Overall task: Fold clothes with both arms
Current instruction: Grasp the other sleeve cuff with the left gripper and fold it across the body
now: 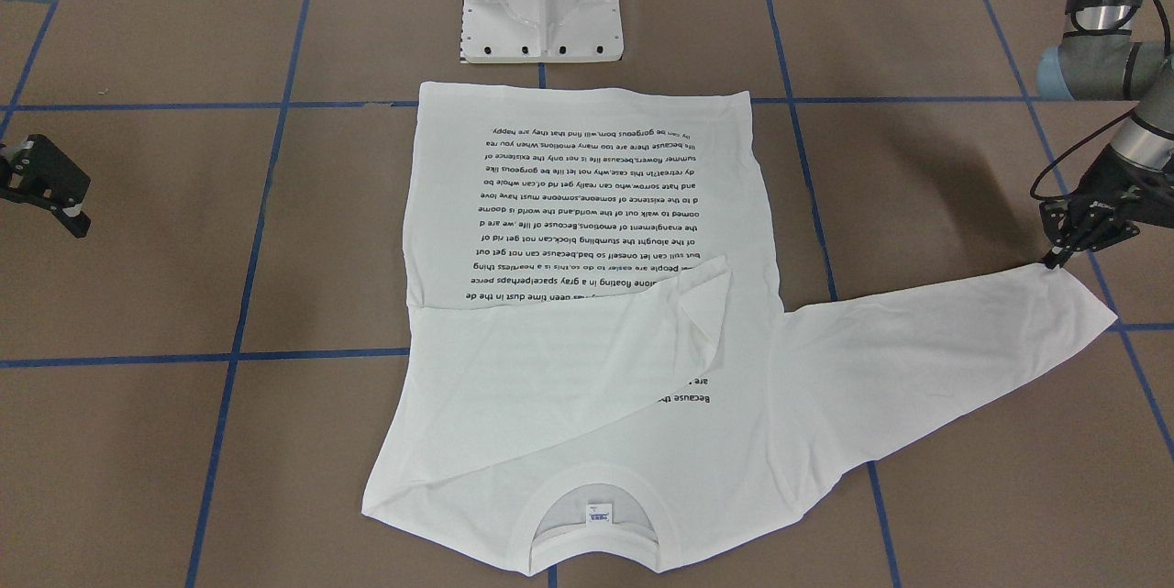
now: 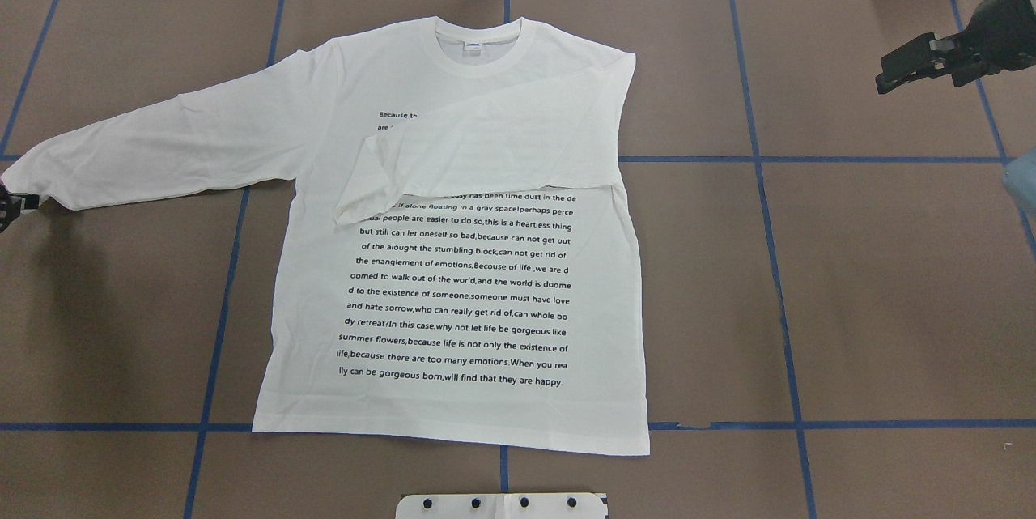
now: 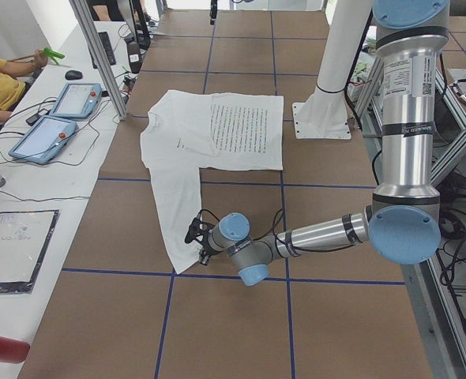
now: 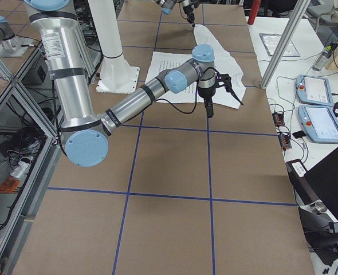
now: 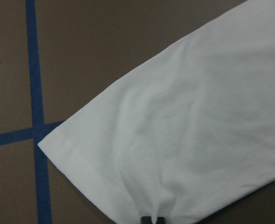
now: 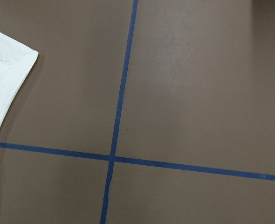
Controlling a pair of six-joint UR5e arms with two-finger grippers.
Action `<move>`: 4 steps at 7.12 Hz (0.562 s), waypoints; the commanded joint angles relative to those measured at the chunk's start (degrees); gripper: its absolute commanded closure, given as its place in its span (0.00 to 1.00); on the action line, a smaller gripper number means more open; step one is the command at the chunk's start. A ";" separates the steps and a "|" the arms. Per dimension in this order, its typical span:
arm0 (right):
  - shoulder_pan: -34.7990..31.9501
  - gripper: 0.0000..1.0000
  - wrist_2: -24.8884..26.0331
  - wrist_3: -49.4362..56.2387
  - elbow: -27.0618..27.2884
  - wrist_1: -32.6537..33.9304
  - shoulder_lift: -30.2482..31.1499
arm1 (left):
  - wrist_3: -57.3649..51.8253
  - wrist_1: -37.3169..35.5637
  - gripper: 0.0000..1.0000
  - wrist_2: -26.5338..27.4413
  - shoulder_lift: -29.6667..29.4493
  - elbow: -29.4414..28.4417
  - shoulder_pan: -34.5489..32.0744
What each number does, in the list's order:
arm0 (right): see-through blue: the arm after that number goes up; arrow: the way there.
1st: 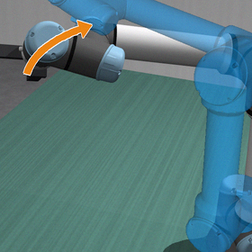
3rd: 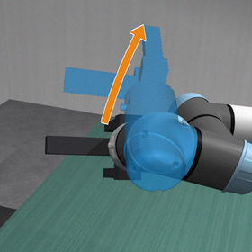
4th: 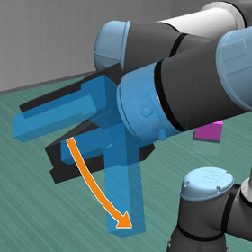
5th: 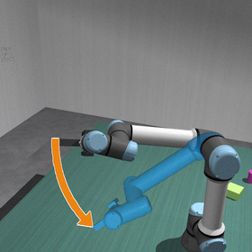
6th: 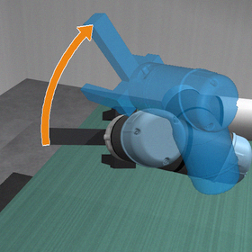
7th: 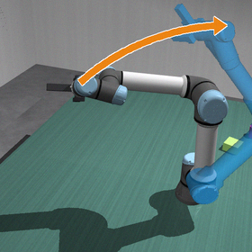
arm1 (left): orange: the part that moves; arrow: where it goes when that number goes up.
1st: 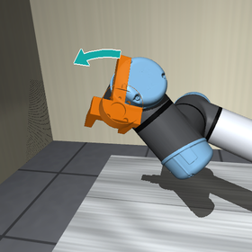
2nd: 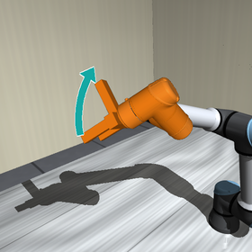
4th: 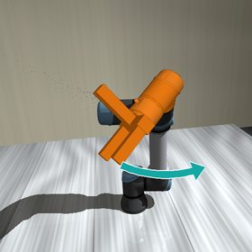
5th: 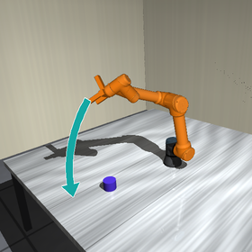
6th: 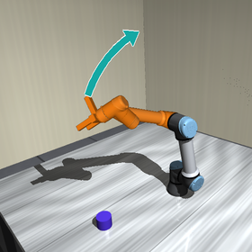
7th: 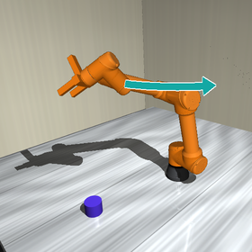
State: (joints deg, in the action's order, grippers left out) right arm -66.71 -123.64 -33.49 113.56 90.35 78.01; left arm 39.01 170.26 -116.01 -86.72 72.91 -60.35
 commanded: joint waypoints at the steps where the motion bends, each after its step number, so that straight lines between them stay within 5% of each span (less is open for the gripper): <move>1: 0.00 0.00 -0.02 -0.43 0.17 0.00 0.04 | 1.06 0.87 1.00 -0.10 -4.65 3.54 -0.30; 4: 0.00 0.00 -0.02 -0.69 0.17 0.00 -0.05 | 7.83 -6.50 1.00 -4.74 -19.39 3.73 -0.21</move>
State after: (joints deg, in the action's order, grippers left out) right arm -66.71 -123.66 -34.08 113.73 90.35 77.97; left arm 45.23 166.85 -118.83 -99.98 76.50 -60.63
